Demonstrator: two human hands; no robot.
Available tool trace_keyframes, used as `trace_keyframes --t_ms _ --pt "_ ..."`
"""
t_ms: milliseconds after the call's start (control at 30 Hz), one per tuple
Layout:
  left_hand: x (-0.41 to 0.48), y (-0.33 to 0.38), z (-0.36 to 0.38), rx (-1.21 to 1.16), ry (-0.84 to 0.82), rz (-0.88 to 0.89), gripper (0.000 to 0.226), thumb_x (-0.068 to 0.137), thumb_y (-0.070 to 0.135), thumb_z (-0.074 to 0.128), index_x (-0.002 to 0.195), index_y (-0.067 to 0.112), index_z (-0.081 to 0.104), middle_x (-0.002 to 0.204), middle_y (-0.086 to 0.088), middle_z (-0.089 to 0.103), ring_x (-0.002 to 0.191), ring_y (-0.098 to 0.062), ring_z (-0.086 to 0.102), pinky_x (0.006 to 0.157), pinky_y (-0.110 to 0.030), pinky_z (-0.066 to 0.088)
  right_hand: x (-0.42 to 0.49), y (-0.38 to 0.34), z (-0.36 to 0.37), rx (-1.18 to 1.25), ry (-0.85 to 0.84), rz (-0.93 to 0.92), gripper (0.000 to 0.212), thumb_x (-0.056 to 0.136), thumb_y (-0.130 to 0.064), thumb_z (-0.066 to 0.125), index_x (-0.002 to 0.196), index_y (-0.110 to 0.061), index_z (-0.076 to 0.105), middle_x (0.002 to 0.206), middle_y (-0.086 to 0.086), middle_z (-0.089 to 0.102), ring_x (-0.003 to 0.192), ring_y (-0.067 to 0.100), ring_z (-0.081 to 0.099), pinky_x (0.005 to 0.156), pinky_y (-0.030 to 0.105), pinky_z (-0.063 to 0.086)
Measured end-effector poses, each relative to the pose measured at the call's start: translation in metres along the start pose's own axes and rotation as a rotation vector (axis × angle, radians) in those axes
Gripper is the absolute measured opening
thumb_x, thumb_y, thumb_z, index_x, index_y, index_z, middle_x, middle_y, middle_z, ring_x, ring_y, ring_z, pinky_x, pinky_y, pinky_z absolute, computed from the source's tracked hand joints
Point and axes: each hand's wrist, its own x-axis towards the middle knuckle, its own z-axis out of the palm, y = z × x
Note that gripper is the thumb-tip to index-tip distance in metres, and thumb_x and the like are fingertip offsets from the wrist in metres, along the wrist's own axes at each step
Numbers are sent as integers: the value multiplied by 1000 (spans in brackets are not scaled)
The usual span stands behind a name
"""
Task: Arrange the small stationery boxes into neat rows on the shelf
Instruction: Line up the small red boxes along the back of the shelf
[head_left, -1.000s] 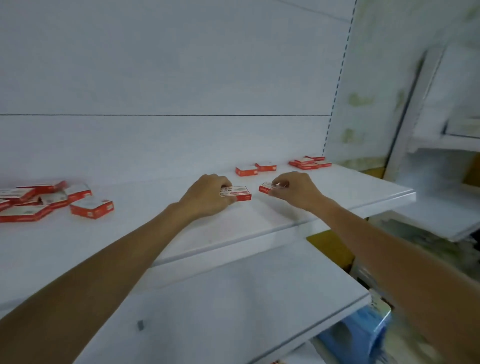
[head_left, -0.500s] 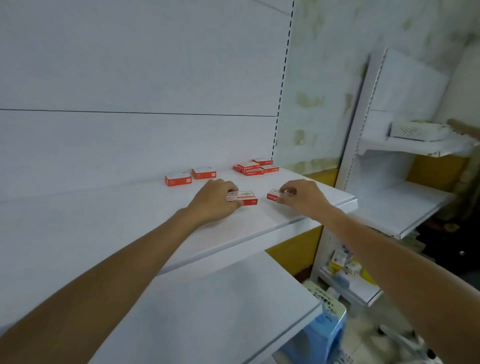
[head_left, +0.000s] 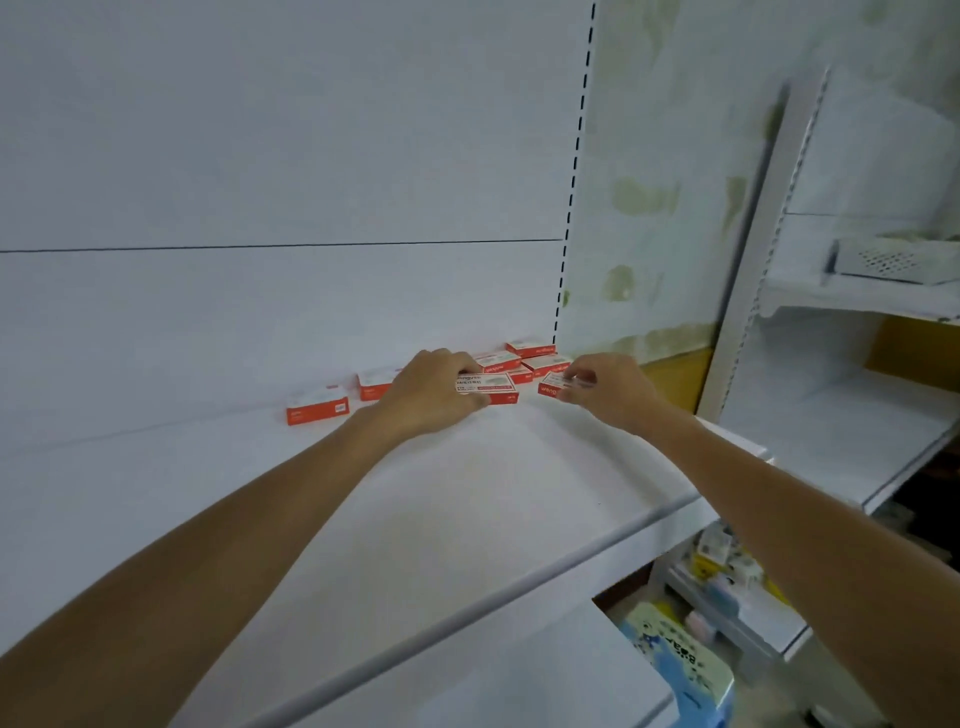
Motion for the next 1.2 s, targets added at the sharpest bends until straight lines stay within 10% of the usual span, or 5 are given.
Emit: trace_keyframes --t_ms 333,833,1200 --pt "39 -3 12 72 106 -157 31 80 36 63 107 21 62 93 2 50 85 -14 48 72 -25 35 74 35 16 -58 -119 -235 31 81 -30 67 106 -13 64 106 9 62 96 23 57 85 32 46" --pt "74 42 85 189 -53 -345 43 86 35 55 125 18 50 130 -10 48 116 -28 46 98 -39 39 117 82 23 -13 -294 -608 16 80 -23 63 92 -17 53 101 6 60 91 21 52 76 29 41" --pt "69 36 79 219 32 -389 46 83 42 56 126 26 50 119 -10 47 110 -25 47 91 -35 40 121 90 18 27 -296 -604 19 79 -20 61 97 -17 66 104 3 65 97 21 58 83 31 46"
